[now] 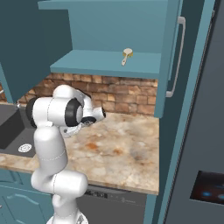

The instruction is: Locate and retrieve the spray and dish brush from the cabinet. Place them next to the sink.

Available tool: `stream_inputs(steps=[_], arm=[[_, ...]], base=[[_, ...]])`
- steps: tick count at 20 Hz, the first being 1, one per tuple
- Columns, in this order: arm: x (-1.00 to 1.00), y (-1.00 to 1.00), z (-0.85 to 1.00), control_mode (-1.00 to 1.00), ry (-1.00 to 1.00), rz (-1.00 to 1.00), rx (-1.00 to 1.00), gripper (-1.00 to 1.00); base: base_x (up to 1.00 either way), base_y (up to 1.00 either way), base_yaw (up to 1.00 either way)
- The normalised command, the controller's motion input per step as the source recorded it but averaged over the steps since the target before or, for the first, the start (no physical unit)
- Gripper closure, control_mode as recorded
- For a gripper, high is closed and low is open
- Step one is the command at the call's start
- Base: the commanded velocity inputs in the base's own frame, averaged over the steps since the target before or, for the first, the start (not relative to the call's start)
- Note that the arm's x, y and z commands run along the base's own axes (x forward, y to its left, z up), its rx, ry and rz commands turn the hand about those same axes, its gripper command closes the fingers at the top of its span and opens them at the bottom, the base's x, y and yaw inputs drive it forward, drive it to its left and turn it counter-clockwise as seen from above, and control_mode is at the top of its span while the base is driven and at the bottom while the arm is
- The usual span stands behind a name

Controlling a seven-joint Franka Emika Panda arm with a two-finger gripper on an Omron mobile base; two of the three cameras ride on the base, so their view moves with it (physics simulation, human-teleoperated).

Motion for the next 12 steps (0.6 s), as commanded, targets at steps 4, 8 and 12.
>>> stream_inputs(steps=[4, 8, 12], arm=[[-0.01, 0.06, -0.42, -1.0, -0.28, 0.0, 0.0, 1.0], [0.0, 0.02, -0.38, -1.0, -0.21, -0.01, 0.0, 1.0], [0.0, 0.02, -0.3, -1.0, -0.12, -0.01, 0.04, 1.0]], base=[[0.0, 0.0, 0.0], [0.0, 0.0, 0.0], [0.0, 0.0, 0.0]])
